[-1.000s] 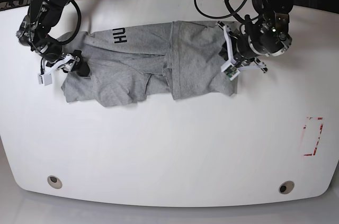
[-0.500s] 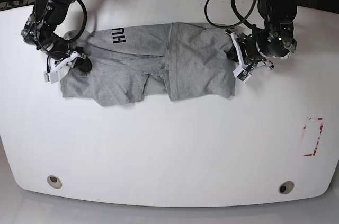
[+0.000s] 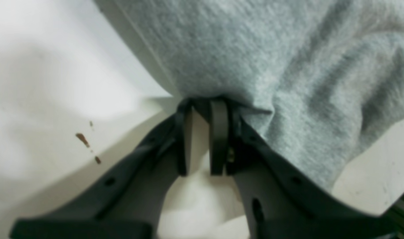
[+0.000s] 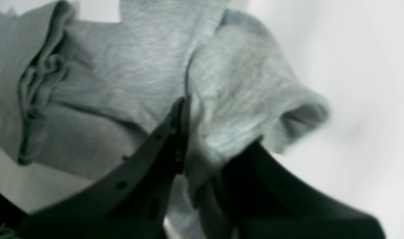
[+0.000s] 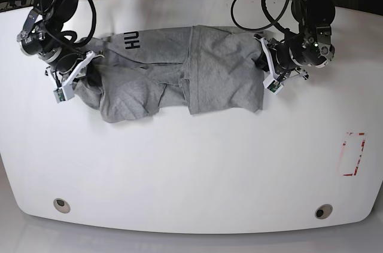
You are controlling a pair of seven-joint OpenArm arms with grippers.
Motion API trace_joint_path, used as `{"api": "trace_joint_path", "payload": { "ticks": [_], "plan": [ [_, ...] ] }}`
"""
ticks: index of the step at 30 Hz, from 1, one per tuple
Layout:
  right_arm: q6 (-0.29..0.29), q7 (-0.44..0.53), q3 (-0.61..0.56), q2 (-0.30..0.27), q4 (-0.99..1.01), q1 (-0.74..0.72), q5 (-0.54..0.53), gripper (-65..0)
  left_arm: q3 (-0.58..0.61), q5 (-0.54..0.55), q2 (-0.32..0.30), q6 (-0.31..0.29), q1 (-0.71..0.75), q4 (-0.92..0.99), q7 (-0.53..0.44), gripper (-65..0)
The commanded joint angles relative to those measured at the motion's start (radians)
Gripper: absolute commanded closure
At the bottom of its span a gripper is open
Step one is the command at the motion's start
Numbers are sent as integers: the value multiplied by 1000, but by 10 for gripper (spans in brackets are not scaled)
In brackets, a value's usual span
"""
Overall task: Fold the T-shirt properly
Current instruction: 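Fold the grasped end inward toward the right gripper, then regrasp both ends, then push both grippers inward, folding the shirt ends toward the middle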
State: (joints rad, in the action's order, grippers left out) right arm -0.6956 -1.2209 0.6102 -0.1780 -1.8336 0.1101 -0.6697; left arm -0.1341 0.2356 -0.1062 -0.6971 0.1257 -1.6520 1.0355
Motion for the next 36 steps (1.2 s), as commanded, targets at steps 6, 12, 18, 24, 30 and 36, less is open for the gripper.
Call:
{"api": "trace_joint_path", "payload": {
  "ticks": [6,12,18,24,30,36],
  "plan": [
    [-3,-72,-83,105,-191,18,-26,-2,57,-84,0,-1,1,3,38,-76],
    [-3,-67,-181,220,-189,10,-91,-2,78,-84,0,-1,7,-1,36,-76],
    [-3,-49,-310,335,-159,-13,-61,-5,78,-84,1,-1,18,-1,36,-76],
    [-3,100,-459,335,-13,-22,-63,-6,73,-81,1,-1,30,-1,36,-76],
    [-3,172,-539,328,105,-40,-66,-10,72,-80,0,-1,35,-3,36,-76],
    [43,181,-585,334,110,-59,-68,-335,70,-78,27,-1,32,-3,36,-76]
  ]
}}
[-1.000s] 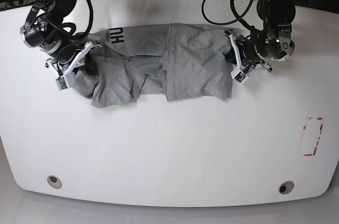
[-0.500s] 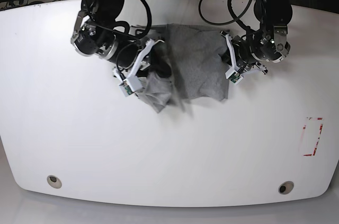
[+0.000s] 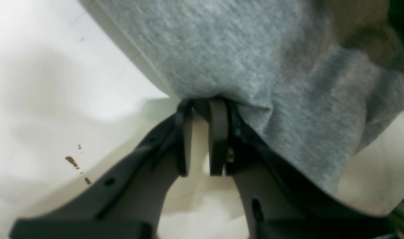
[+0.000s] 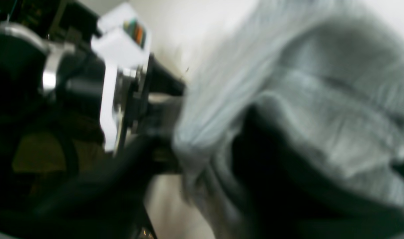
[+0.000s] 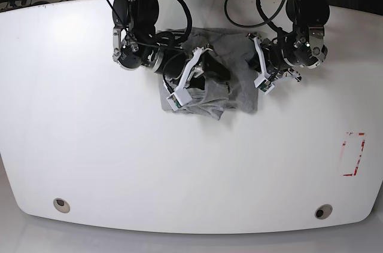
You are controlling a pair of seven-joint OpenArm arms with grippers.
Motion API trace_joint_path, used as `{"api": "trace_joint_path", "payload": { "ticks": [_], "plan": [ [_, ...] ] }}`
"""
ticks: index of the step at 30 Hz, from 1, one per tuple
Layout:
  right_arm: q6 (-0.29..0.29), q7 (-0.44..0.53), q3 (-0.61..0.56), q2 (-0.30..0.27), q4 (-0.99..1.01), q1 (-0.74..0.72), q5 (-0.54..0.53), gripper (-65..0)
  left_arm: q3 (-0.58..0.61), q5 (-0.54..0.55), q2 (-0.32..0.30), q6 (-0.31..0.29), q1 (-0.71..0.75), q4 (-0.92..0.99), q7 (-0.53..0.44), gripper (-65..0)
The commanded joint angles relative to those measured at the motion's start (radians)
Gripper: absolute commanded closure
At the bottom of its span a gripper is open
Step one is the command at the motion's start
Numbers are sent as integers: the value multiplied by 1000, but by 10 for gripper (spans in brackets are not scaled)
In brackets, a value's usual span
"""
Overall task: Fold the T-shirt properly
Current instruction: 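Push both grippers inward, folding the shirt ends toward the middle, then grasp the folded shirt's edges with both grippers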
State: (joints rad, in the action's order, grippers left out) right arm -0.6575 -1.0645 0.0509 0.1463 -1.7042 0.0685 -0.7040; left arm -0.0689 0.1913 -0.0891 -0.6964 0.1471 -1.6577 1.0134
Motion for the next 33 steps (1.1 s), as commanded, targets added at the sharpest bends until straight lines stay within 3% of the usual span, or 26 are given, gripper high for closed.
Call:
{"api": "trace_joint_path", "payload": {
  "ticks": [1,2,4,8,11,17,22,27,33],
  "plan": [
    [18,27,-38,9,-20,-20,-33,-392,5,-34,12,-2,10,3,58,-76],
    [38,37,-50,11,-18,-31,-33,-453,5,-34,13,-2,9,3,58,-76],
    [69,76,-85,11,-13,-43,-33,-499,5,-34,16,-2,7,1,58,-76],
    [123,120,-174,5,-18,-46,-33,-504,-47,-34,18,-2,12,-63,58,-76],
    [118,122,-185,-7,-49,-46,-33,-503,-116,-33,44,-2,9,-120,58,-76],
    [107,119,-182,-106,-268,26,-36,-503,-269,-33,67,-2,7,-209,61,-76],
    [107,119,-145,-156,-271,75,-36,-503,-348,-33,64,-2,9,-215,61,-76],
    [107,123,-107,-188,-257,110,-30,-503,-374,-34,16,-2,22,-207,61,-76],
    [107,122,-144,-210,-236,150,-27,-503,-375,-34,-31,-2,50,-215,58,-76]
  ]
}}
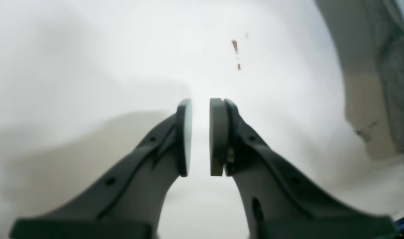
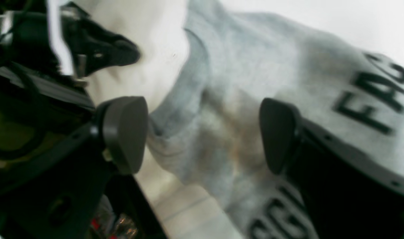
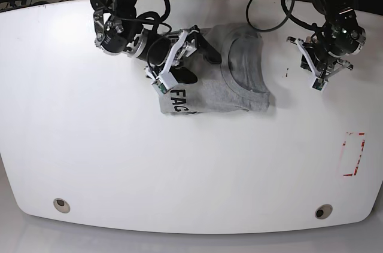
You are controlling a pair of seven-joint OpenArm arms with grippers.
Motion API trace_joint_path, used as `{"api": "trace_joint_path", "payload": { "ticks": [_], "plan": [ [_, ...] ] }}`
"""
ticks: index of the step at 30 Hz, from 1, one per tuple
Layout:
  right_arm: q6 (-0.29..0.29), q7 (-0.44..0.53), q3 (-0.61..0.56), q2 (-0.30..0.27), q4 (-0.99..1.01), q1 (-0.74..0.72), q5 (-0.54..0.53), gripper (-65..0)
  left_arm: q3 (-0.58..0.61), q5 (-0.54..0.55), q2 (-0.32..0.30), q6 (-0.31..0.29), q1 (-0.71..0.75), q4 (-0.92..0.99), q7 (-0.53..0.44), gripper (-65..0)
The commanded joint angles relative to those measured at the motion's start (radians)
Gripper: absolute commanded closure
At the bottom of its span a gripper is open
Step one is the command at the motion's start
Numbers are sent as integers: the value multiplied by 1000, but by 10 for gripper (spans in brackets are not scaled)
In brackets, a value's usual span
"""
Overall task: Fold the T-shirt properly
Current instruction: 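Grasp the folded shirt's edges with both grippers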
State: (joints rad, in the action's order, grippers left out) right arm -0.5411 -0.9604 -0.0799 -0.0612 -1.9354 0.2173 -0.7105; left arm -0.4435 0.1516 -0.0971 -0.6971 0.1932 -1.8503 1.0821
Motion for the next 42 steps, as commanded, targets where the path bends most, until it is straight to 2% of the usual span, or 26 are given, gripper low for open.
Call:
{"api": "trace_joint_path", "payload": {
  "ticks": [1,8,15,17,22,25,31,38,42],
  "plan": [
    [-9,18,-19,-10,3,1,-21,-503,1,6,-23,-1,4,-24,-10,-76],
    [0,47,-11,-29,20,-15,-21,-501,117,4,-23,-1,4,-76,-10,-76],
    [0,59,81,-41,106,-117,-22,-491,366,4,-13,-1,19,-117,-10,-76],
    [0,59,98,-45,155,-158,-22,-453,403,1,7,-1,22,-119,-10,-76],
    [0,59,99,-70,287,-255,-22,-254,446,-1,58,-1,32,-121,-9,-76],
    [-3,60,99,-84,382,-321,-21,-181,452,-1,63,-1,30,-113,-9,-76],
    [-4,62,98,-107,457,-381,-18,-179,472,-1,70,-1,67,-111,-6,-76],
    [-9,111,96,-116,531,-417,154,-179,463,-2,-5,-1,64,-101,-10,-76],
    [-10,133,96,-116,532,-416,240,-179,444,-2,-17,-1,24,-56,-12,-76]
  ]
}}
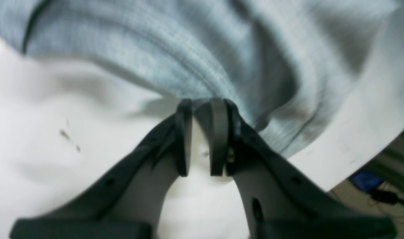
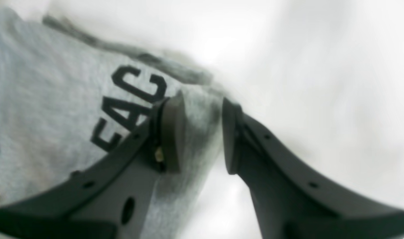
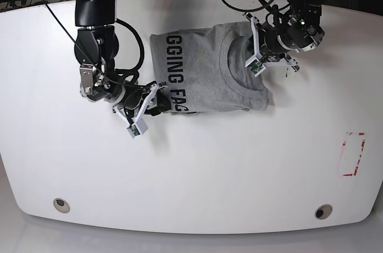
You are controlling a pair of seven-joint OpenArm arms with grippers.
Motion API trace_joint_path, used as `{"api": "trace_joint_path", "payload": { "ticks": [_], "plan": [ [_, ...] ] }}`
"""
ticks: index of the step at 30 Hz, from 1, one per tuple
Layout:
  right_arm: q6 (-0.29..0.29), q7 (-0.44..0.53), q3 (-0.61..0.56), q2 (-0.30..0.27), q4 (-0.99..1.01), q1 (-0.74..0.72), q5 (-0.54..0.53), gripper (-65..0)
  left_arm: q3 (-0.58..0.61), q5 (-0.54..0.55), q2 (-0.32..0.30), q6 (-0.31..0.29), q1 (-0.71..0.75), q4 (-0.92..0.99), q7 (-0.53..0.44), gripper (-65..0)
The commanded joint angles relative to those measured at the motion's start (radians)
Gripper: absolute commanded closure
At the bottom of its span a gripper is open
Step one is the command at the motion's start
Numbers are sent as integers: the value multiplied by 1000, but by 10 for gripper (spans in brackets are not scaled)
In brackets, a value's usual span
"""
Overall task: Fold the T-shirt properly
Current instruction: 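Grasp the folded shirt's edges with both grippers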
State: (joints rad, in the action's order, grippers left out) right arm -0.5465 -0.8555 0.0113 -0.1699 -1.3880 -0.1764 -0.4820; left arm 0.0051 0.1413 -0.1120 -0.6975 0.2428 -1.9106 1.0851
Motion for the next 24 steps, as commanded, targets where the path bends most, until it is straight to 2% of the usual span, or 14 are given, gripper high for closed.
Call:
{"api": "trace_joint_path", "payload": {
  "ticks": [1,4,15,19,24],
  "plan": [
    [-13,28,5,-7,-15,-22,29,-179,-6,8,-5,-1,-40,21,-15,-76],
    [-36,28,5,-7,-17,-21,58,-176,-1,10,-36,-1,-75,61,-15,-76],
    [-37,123,-35,13,-29,61,243,-174,0,8,-58,-1,-288,317,-15,-76],
    [-37,132,-30,19,-110,137,305,-174,2,8,-81,-1,-356,356,-15,-76],
    [-34,130,-29,19,-225,211,308,-174,-4,14,-87,-1,-438,368,2,-76]
  ]
}}
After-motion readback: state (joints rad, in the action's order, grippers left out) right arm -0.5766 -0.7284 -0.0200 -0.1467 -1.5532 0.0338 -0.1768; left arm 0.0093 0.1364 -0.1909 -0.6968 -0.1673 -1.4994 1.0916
